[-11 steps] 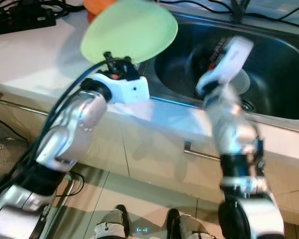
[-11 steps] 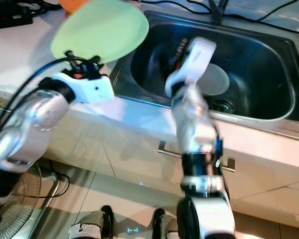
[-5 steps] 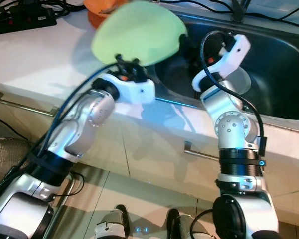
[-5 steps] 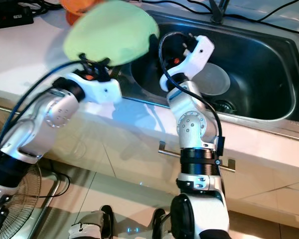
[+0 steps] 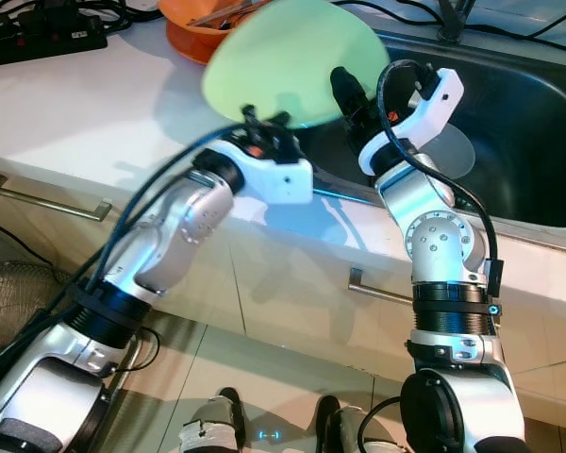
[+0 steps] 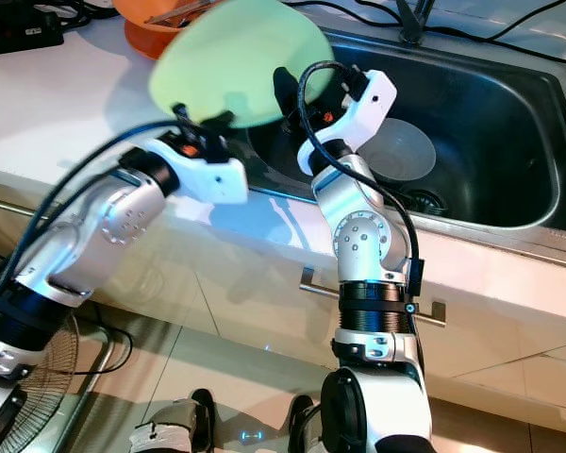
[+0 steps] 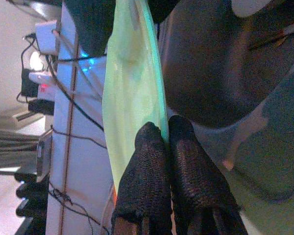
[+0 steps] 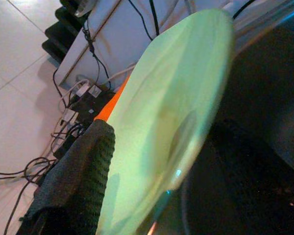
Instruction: Kitchen organization
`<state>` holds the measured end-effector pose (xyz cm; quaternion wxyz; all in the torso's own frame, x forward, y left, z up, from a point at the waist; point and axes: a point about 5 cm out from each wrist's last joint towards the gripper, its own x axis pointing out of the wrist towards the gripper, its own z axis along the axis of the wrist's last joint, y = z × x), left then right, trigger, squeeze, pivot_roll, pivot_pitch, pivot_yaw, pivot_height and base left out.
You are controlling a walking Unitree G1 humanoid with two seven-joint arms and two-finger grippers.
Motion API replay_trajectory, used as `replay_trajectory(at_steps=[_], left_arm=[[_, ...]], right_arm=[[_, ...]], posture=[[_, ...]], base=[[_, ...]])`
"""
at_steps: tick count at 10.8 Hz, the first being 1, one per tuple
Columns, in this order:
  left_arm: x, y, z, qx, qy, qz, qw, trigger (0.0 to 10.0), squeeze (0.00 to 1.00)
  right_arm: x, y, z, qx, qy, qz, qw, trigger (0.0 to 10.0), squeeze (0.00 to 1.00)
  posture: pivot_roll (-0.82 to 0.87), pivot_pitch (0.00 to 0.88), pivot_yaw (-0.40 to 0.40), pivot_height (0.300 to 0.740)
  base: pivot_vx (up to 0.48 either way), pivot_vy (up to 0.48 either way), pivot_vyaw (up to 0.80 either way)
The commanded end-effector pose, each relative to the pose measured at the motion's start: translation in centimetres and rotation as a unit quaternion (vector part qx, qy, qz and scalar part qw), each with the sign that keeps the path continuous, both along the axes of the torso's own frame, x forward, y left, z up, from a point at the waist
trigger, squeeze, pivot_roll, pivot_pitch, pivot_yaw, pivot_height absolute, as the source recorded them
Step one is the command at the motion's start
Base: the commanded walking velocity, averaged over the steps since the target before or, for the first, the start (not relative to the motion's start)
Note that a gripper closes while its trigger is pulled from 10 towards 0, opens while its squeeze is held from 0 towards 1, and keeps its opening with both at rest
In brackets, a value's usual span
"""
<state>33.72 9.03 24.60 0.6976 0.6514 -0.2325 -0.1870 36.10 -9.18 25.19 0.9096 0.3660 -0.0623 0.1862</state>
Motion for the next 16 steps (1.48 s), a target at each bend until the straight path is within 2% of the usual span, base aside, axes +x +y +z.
replay_trajectory(at_steps=[1, 16], left_arm=[[-0.23, -0.43, 0.98, -0.002, -0.03, -0.015, 0.999, 10.0, 0.0], [0.07, 0.35, 0.25, 0.012, -0.029, -0.006, 0.999, 10.0, 0.0]], right_arm=[[-0.1, -0.31, 0.07, 0.006, 0.001, -0.011, 1.0, 0.0, 0.0], [0.11, -0.84, 0.08, 0.04, 0.01, -0.023, 0.999, 0.0, 0.0]], posture=[[0.17, 0.205, -0.023, 0.74], [0.17, 0.197, -0.024, 0.74]], base=[[0.0, 0.0, 0.0], [0.0, 0.0, 0.0]])
